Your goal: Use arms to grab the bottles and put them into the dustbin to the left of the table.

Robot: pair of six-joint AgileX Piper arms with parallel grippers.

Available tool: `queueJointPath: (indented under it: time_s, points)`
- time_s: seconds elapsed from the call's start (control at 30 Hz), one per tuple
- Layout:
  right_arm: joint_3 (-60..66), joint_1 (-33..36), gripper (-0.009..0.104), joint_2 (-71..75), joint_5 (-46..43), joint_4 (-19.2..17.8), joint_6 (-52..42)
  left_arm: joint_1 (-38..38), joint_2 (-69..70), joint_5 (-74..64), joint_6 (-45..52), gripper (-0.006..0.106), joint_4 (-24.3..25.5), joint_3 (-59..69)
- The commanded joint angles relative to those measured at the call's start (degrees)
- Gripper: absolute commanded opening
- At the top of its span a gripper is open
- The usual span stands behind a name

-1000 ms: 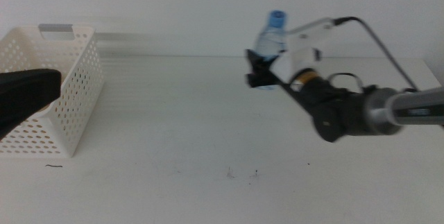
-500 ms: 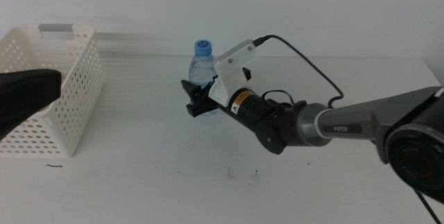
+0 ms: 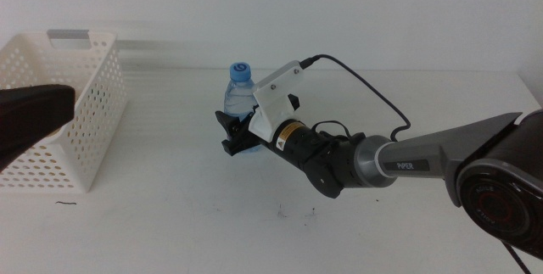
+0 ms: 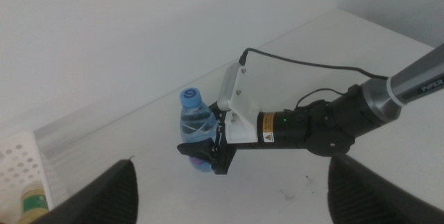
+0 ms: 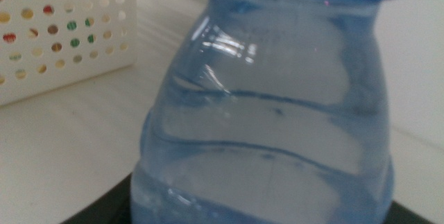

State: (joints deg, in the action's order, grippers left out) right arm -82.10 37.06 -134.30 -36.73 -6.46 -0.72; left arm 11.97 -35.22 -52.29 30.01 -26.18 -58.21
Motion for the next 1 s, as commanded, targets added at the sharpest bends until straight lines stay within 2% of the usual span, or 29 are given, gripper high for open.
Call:
queueJointPath:
  time_s: [0.0,0.13,0.27,0.47,0.6,0.73,0.97]
  points:
    - [-0.94,0.28,-0.002,0.43,-3.57,0.10,-0.15,0.02,0.18,0.72,-0.30,0.094,-0.27,0.20]
    - [-0.94,0.28,0.000,0.31,-3.00,0.60,-0.15,0.02,0.18,0.72,-0.04,0.094,-0.27,0.20]
    - [-0.94,0.28,0.016,0.31,-0.06,0.60,-0.15,0.02,0.18,0.72,-0.04,0.094,-0.27,0.20]
    - [-0.94,0.28,0.063,0.31,1.41,0.60,1.40,0.02,0.18,0.72,-0.04,0.094,-0.27,0.20]
    - [-0.82,0.28,0.084,0.44,3.48,0.60,2.66,0.02,0.18,0.72,-0.04,0.094,-0.27,0.20]
    - [-0.58,0.28,0.085,2.01,7.98,0.60,3.35,0.02,0.18,0.72,-0.04,0.094,-0.27,0.20]
    - [5.56,-0.18,0.085,7.13,7.54,0.60,3.35,0.02,0.18,0.72,-0.04,0.094,-0.27,0.20]
